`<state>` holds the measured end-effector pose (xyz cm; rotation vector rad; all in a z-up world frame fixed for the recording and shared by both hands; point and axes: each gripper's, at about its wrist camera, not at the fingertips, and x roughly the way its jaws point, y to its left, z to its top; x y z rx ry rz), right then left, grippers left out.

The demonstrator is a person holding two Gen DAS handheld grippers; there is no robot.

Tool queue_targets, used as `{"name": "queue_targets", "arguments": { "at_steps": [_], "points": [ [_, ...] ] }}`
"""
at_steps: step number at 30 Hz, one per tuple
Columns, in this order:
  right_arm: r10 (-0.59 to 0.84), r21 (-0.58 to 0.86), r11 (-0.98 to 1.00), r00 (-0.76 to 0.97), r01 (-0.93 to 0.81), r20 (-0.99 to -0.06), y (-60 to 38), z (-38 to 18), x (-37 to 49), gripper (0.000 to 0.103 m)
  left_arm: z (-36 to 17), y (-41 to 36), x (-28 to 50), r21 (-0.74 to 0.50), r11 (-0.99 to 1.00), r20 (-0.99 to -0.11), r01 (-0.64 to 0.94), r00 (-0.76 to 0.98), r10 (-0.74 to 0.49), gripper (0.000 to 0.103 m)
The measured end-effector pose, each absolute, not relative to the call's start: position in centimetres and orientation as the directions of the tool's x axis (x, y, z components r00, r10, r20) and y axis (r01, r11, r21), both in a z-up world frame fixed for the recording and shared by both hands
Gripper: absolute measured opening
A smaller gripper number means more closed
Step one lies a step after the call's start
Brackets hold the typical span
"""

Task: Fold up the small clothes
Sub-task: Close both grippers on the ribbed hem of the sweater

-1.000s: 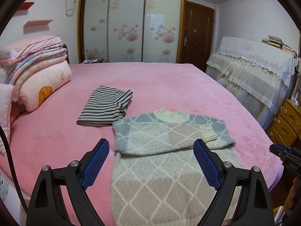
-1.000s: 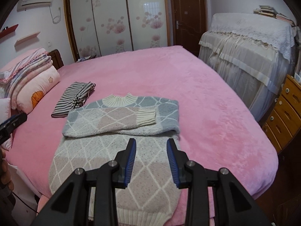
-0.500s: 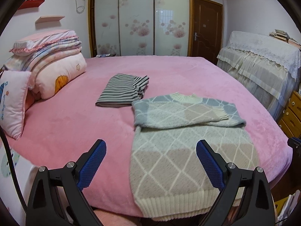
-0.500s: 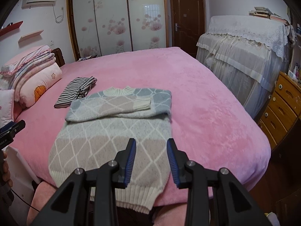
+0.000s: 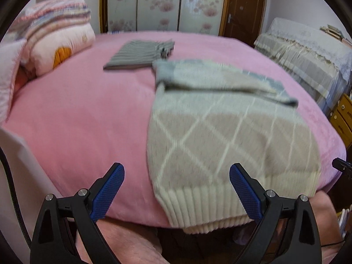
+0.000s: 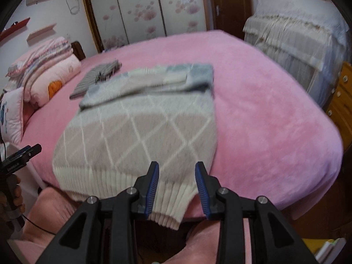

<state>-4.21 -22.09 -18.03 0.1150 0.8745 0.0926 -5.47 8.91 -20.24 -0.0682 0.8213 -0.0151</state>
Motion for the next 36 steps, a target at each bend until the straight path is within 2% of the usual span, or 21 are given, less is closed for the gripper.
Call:
{"name": "queue_targets", "arguments": {
  "at_steps": [6,14,21,28,36],
  "points": [
    [0.136,0.165,0.986,0.564,0.002,-0.815,-22.5,-22.2,-3.6,0.034,-23.7,9.3,-4.9,-0.113,0.992,-0.762,-0.062,0.646,-0.047,0.095],
    [0.155,0.200,0.979,0.526,0.030,-0.836,-23.6,-24.3,-2.8,0.034,-25.9,8.9,-4.0,-0.112,0.990,-0.782,-0.089,0.623,-0.033,0.095],
    [0.200,0.265,0.962,0.487,0.068,-0.850,-25.1,-25.6,-2.4,0.034,-27.1,9.9,-3.2,-0.184,0.975,-0.791,-0.125,0.608,-0.071,0.095],
    [0.282,0.353,0.933,0.467,0.072,-0.838,-26.4,-26.7,-1.5,0.034,-27.9,10.3,-2.7,-0.222,0.967,-0.795,-0.127,0.597,-0.104,0.095],
    [0.313,0.366,0.930,0.474,0.021,-0.823,-25.5,-26.7,-0.4,0.036,-28.2,10.4,-2.6,-0.229,0.965,-0.795,-0.125,0.596,-0.111,0.095]
  ]
}}
